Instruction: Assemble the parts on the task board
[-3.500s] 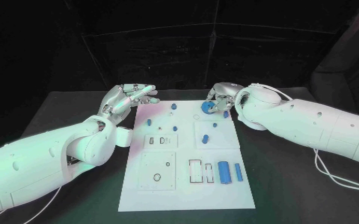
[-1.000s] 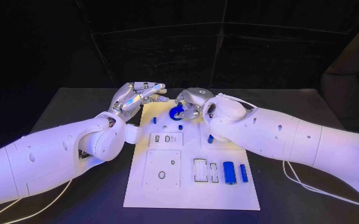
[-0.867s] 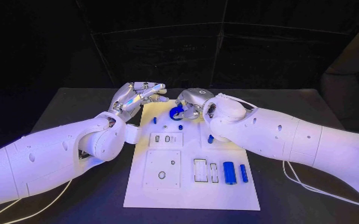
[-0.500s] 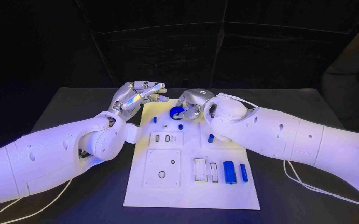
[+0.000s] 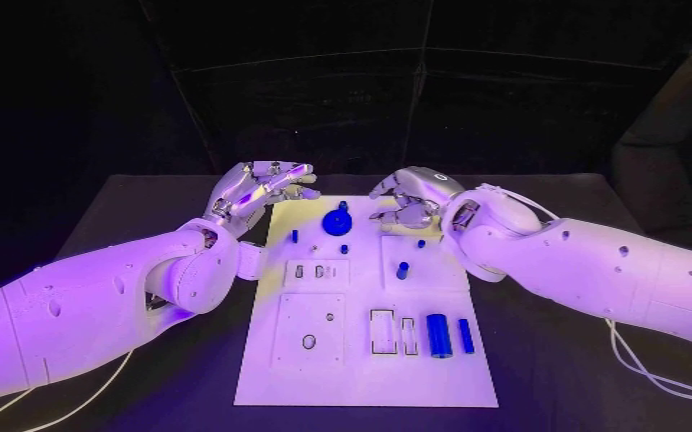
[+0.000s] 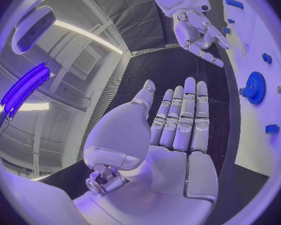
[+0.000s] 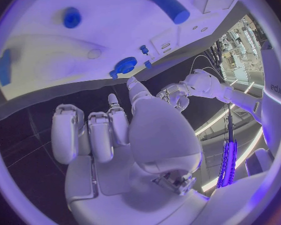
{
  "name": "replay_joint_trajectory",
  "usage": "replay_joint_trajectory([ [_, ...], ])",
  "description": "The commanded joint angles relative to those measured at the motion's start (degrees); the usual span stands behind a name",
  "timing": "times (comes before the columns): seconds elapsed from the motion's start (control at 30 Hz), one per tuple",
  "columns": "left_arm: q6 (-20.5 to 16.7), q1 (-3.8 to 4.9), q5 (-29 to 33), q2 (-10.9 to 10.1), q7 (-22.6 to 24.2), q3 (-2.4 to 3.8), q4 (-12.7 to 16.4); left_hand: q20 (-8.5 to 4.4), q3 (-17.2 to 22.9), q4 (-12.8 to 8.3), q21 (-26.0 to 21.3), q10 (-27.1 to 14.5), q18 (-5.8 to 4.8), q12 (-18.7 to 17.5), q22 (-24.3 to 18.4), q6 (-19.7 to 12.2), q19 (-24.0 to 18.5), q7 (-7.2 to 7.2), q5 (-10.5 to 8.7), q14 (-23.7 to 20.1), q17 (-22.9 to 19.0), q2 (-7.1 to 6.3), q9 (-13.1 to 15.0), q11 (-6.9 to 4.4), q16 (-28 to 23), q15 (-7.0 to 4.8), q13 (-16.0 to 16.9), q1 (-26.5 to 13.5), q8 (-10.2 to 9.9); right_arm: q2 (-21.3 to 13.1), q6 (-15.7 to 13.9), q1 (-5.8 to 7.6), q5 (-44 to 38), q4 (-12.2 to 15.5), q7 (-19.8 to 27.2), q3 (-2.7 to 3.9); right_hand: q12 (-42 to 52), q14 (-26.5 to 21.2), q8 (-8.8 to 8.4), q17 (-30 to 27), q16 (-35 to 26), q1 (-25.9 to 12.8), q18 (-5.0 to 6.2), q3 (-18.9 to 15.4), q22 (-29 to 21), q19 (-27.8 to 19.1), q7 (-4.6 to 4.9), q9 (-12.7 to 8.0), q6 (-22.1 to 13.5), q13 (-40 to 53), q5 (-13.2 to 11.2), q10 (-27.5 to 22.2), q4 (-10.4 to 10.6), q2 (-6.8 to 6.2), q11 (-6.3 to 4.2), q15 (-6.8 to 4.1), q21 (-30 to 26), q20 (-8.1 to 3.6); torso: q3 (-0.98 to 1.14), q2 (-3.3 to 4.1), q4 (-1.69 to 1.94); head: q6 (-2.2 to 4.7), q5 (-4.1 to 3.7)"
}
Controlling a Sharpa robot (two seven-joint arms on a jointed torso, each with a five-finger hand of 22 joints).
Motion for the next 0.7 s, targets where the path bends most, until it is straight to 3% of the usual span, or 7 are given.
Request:
replay_joint_trajectory([
  [0.03,0.7,0.08,-0.1,0.0,0.4,0.02,-0.1,0.0,0.0,-0.3,0.2,0.3,0.31,-0.2,-0.1,0.4,0.5,-0.06,0.28,0.4,0.1,0.63,-0.1,0.23,-0.3,0.05,-0.1,0.0,-0.3,-3.4,0.0,0.18,8.9,1.0,7.9,0.01,-0.3,4.8,-0.02,9.1,-0.4,1.0,-0.45,0.1,-0.1,0.0,-0.21,0.0,0.4,5.2,-0.3,-0.5,-0.8,-0.22,-0.24,0.05,0.0,0.01,0.11,-0.22,-0.77,0.17,0.19],
  [0.2,0.9,0.08,-0.1,0.3,0.4,0.02,-0.5,0.0,0.0,-0.3,0.2,0.3,0.31,-0.2,-0.1,0.4,0.5,-0.06,0.28,0.4,0.1,0.63,-0.1,0.23,-0.3,0.05,-0.1,0.0,-0.3,-7.9,1.3,0.22,11.2,1.3,10.5,-0.01,-0.4,4.7,0.0,8.9,-0.5,1.2,-0.41,-0.4,-0.3,-0.1,-0.38,0.0,0.5,5.1,-0.6,-0.6,-1.3,-0.81,-0.38,-0.06,-0.1,-0.08,0.34,-0.38,-1.22,0.44,-0.35],
  [0.43,1.0,0.06,-0.1,0.7,0.4,0.02,-1.2,0.0,0.0,-0.3,0.2,0.3,0.31,-0.2,-0.1,0.4,0.5,-0.06,0.28,0.4,0.1,0.63,-0.1,0.23,-0.3,0.05,-0.1,0.0,-0.3,-10.6,1.3,0.18,12.5,0.4,12.6,-0.03,-0.4,4.8,-0.04,9.2,-0.4,1.0,-0.43,-0.8,-0.2,-0.1,-0.45,0.0,0.5,5.2,-1.6,-0.5,-1.3,-0.92,-0.45,-0.14,-0.1,-0.15,0.67,-0.31,-1.25,0.5,-0.99],
  [0.47,1.1,0.06,-0.1,0.7,0.4,0.02,-1.2,0.0,0.0,-0.3,0.2,0.3,0.31,-0.2,-0.1,0.4,0.5,-0.06,0.28,0.4,0.1,0.63,-0.1,0.23,-0.3,0.05,-0.1,0.0,-0.3,-10.8,1.3,0.16,12.6,0.2,12.8,-0.03,-0.4,4.8,-0.06,9.2,-0.4,1.1,-0.44,-0.9,-0.2,-0.1,-0.45,0.0,0.5,5.2,-1.7,-0.5,-1.3,-0.97,-0.45,-0.14,-0.1,-0.16,0.47,-0.29,-1.15,0.49,-1.18],
  [0.5,1.1,0.05,-0.1,0.8,0.4,0.02,-1.3,0.0,0.0,-0.3,0.2,0.3,0.31,-0.2,-0.1,0.4,0.5,-0.06,0.28,0.4,0.1,0.63,-0.1,0.23,-0.3,0.05,-0.1,0.0,-0.3,-10.9,1.4,0.15,12.7,0.0,12.9,-0.03,-0.4,4.8,-0.06,9.2,-0.4,1.1,-0.45,-0.9,-0.2,0.0,-0.44,0.0,0.5,5.2,-1.7,-0.5,-1.3,-1.0,-0.45,-0.14,0.0,-0.16,0.52,-0.3,-1.21,0.49,-1.19],
  [0.6,1.2,0.04,-0.1,0.9,0.4,0.01,-1.6,0.0,0.0,-0.4,0.2,0.3,0.31,-0.2,-0.1,0.4,0.5,-0.09,0.28,0.4,0.1,0.69,-0.1,0.22,-0.4,0.05,-0.1,0.0,-0.3,-11.2,1.8,0.07,12.9,-0.9,13.3,-0.04,-0.4,4.8,-0.11,9.3,-0.4,1.1,-0.44,-1.1,-0.2,-0.1,-0.43,-0.1,0.5,5.2,-1.8,-0.5,-1.5,-1.19,-0.44,-0.15,-0.1,-0.18,0.33,-0.32,-1.08,0.46,-1.53],
  [0.7,1.2,0.03,-0.1,1.0,0.4,0.01,-1.7,0.0,0.0,-0.4,0.2,0.3,0.31,-0.2,-0.1,0.4,0.5,-0.09,0.28,0.4,0.1,0.69,-0.1,0.22,-0.4,0.05,-0.1,0.0,-0.3,-11.2,2.2,-0.09,12.9,-1.7,13.5,-0.05,-0.4,4.8,-0.13,9.3,-0.4,1.2,-0.45,-1.1,-0.1,0.0,-0.42,-0.1,0.5,5.2,-1.8,-0.5,-1.5,-1.28,-0.44,-0.15,0.0,-0.18,0.31,-0.31,-1.11,0.28,-1.59],
])
